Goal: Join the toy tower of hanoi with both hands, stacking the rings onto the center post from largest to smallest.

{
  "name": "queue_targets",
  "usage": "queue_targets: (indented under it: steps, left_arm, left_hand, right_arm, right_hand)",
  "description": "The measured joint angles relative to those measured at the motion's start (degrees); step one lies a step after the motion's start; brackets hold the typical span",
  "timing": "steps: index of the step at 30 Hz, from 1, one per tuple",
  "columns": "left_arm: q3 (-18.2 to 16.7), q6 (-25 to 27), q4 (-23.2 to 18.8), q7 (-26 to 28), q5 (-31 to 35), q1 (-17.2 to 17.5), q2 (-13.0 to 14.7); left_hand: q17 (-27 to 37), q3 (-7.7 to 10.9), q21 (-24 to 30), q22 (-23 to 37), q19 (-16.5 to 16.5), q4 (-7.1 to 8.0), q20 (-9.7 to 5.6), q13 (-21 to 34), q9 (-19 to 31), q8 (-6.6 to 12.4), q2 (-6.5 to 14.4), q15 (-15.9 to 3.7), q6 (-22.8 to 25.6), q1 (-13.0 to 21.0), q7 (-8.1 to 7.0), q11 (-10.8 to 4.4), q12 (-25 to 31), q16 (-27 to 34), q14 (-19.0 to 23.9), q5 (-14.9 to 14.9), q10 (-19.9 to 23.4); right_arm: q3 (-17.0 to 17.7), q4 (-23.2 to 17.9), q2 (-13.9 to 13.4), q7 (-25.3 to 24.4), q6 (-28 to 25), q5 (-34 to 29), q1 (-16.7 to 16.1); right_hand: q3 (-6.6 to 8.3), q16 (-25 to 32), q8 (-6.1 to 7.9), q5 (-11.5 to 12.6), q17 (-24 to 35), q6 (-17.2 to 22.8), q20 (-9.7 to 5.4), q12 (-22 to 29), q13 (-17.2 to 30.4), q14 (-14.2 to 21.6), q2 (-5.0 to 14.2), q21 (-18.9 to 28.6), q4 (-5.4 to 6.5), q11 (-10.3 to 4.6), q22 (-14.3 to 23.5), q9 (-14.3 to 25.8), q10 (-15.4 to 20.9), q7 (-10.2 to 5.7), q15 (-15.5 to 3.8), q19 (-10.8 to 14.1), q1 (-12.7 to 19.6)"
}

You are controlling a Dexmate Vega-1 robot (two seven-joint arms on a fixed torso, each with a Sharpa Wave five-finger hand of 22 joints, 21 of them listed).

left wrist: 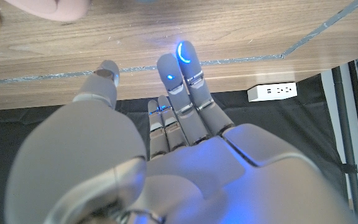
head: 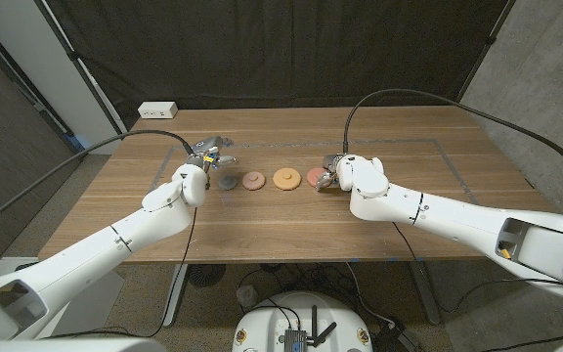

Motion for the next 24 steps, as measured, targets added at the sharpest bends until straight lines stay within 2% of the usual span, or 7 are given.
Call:
queue_targets:
  steps: [6, 9, 11, 12, 16, 19, 24]
  left_arm:
    - [0.0, 0.0, 0.0, 0.0, 0.0, 0.2, 0.0]
    - [0.0, 0.0, 0.0, 0.0, -0.1, 0.3, 0.0]
    - [0.0, 0.0, 0.0, 0.0, -0.2, 0.4, -0.1]
    - [0.0, 0.0, 0.0, 0.1, -0.3, 0.5, -0.1]
    - [-0.1, -0.1, 0.0, 0.2, -0.5, 0.6, -0.1]
    - [-0.2, -0.2, 0.0, 0.4, -0.6, 0.8, -0.1]
    - [-0.4, -0.3, 0.0, 0.6, -0.7, 0.9, -0.1]
  left_hand:
    - [0.0, 0.00, 0.4, -0.2, 0.0, 0.00, 0.00, 0.0, 0.0, 0.00, 0.0, 0.00, 0.0, 0.0, 0.00, 0.18, 0.0, 0.0, 0.0, 0.0, 0.2]
    - [0.0, 0.00, 0.4, -0.3, -0.1, 0.00, 0.12, 0.0, 0.0, 0.00, 0.0, 0.00, 0.0, 0.0, 0.00, 0.18, 0.0, 0.0, 0.0, 0.0, 0.2]
    - [0.0, 0.00, 0.8, -0.3, -0.2, 0.00, 0.22, 0.0, 0.0, 0.00, 0.0, 0.00, 0.0, 0.0, 0.00, 0.18, 0.0, 0.0, 0.0, 0.0, 0.2]
    - [0.0, 0.00, 0.9, -0.3, -0.2, 0.00, 0.22, 0.0, 0.0, 0.00, 0.0, 0.00, 0.0, 0.0, 0.00, 0.18, 0.0, 0.0, 0.0, 0.0, 0.2]
    - [0.0, 0.00, 1.1, -0.5, -0.7, 0.00, 0.10, 0.0, 0.0, 0.00, 0.0, 0.00, 0.0, 0.0, 0.00, 0.18, 0.0, 0.0, 0.0, 0.0, 0.2]
    - [0.0, 0.00, 1.3, -0.7, -0.7, 0.00, 0.10, 0.3, 0.0, 0.00, 0.0, 0.00, 0.2, 0.0, 0.21, 0.18, 0.0, 0.0, 0.0, 0.0, 0.2]
    - [0.0, 0.00, 1.7, -1.0, -0.7, 0.00, 0.10, 0.3, 0.0, 0.00, 0.0, 0.00, 0.2, 0.0, 0.21, 0.18, 0.0, 0.2, 0.0, 0.0, 0.2]
  right_arm:
    - [-0.6, 0.2, 0.1, -0.5, 0.2, 0.4, 0.3]
    - [-0.8, 0.2, 0.0, -1.0, 0.4, 0.6, 0.3]
    - [-0.8, 0.2, -0.1, -1.5, 0.6, 0.6, 0.0]
    - [-0.8, 0.1, -0.1, -1.8, 0.7, 0.6, -0.1]
    - [-0.6, -0.3, -0.3, -3.1, 1.0, 0.7, -0.8]
    - [0.0, -0.7, -0.6, -4.9, 1.4, 0.7, -1.9]
    - [0.9, -1.1, -0.8, -7.3, 1.9, 0.6, -3.2]
  right_hand:
    - [0.32, 0.3, 1.24, -0.1, 0.0, 1.9, 0.00, 1.0, 0.3, 0.0, 0.04, 1.0, -0.32, -1.42, -0.5, 0.1, 2.3, -1.03, 0.00, 0.0, 0.0]
    - [0.40, 1.1, 1.88, -0.1, 0.0, 3.4, -0.35, 1.8, 0.7, 0.3, 0.69, 1.9, -0.41, -2.10, -0.5, 0.1, 4.4, -1.70, -0.23, 0.4, 0.7]
    - [0.71, 2.4, 2.45, -0.1, 0.8, 5.0, -0.43, 2.5, 1.3, 2.4, 0.66, 3.2, -0.73, -2.85, -0.4, 0.1, 6.4, -2.29, -0.39, 1.6, 1.1]
    - [0.82, 3.8, 2.76, -0.2, 2.4, 5.9, -0.85, 3.0, 1.9, 4.3, 0.56, 4.6, -0.82, -3.27, 0.1, 0.2, 7.7, -2.58, -0.71, 2.1, 2.3]
    - [2.22, 8.3, 3.89, 0.2, 9.5, 8.0, -1.45, 4.0, 3.8, 10.2, -0.01, 9.7, -0.70, -2.93, 2.2, 0.5, 9.5, -2.67, -2.50, 4.8, 3.3]
    - [3.19, 9.8, 4.46, 0.4, 12.9, 8.6, -1.92, 4.3, 4.0, 12.3, -0.23, 11.3, -0.79, -2.73, 2.3, 0.6, 10.2, -2.09, -3.46, 5.7, 3.6]
    - [3.69, 11.0, 5.43, 0.8, 16.8, 9.4, -2.40, 5.1, 4.0, 14.6, -0.23, 13.0, -1.29, -1.69, 2.3, 0.6, 11.2, -1.32, -4.49, 6.9, 3.6]
